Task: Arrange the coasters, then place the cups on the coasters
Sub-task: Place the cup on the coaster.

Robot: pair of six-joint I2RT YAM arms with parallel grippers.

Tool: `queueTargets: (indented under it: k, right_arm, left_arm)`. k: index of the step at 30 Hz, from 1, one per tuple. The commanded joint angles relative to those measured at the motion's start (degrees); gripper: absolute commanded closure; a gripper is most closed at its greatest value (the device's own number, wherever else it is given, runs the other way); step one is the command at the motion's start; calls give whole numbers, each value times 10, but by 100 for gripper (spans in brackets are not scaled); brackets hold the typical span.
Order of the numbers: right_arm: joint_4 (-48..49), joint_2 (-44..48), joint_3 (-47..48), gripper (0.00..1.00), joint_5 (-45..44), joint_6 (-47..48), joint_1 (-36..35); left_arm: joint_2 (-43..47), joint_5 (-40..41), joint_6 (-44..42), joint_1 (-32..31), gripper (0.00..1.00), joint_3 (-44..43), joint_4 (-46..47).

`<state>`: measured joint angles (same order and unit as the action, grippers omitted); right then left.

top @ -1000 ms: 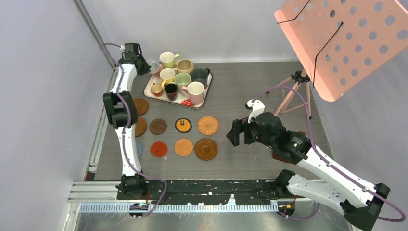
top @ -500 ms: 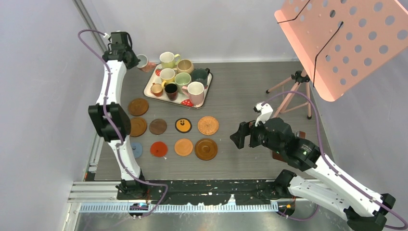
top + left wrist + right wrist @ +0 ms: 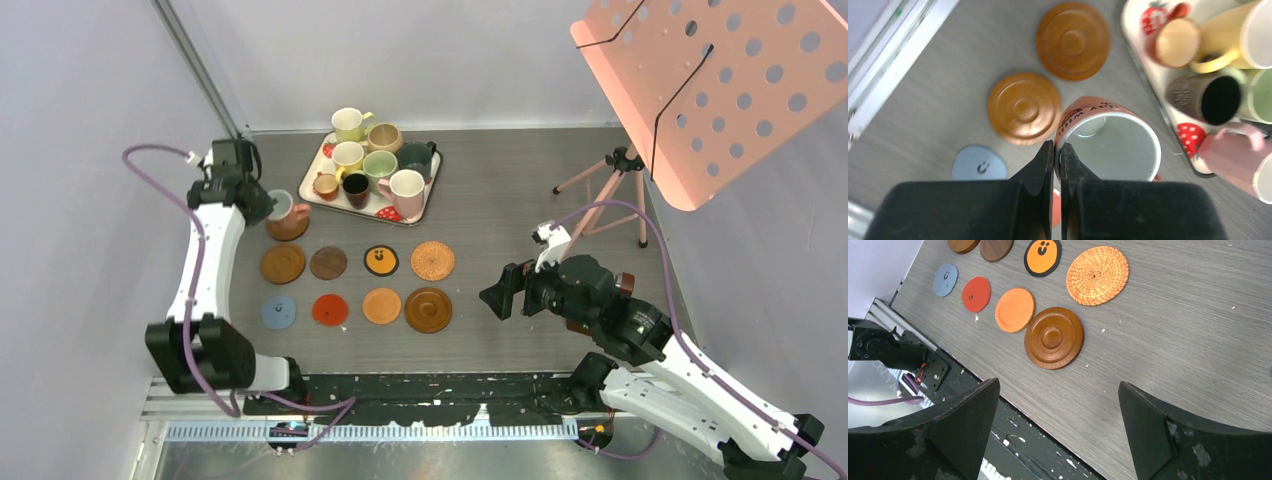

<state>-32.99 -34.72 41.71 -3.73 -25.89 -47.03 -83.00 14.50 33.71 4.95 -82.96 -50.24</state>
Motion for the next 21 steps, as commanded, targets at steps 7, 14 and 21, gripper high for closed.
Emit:
queueTargets:
  k: [7, 14, 21]
  right_arm:
    - [15, 9, 3, 4, 21, 43, 1]
    - [50, 12, -20, 4, 46, 40, 1]
    - [54, 2, -19, 5, 54, 55, 1]
  left_arm:
    - [227, 40, 133, 71, 100, 191, -77]
    - [290, 10, 164, 108, 100, 296, -91]
    - [278, 10, 144, 159, 100, 318, -118]
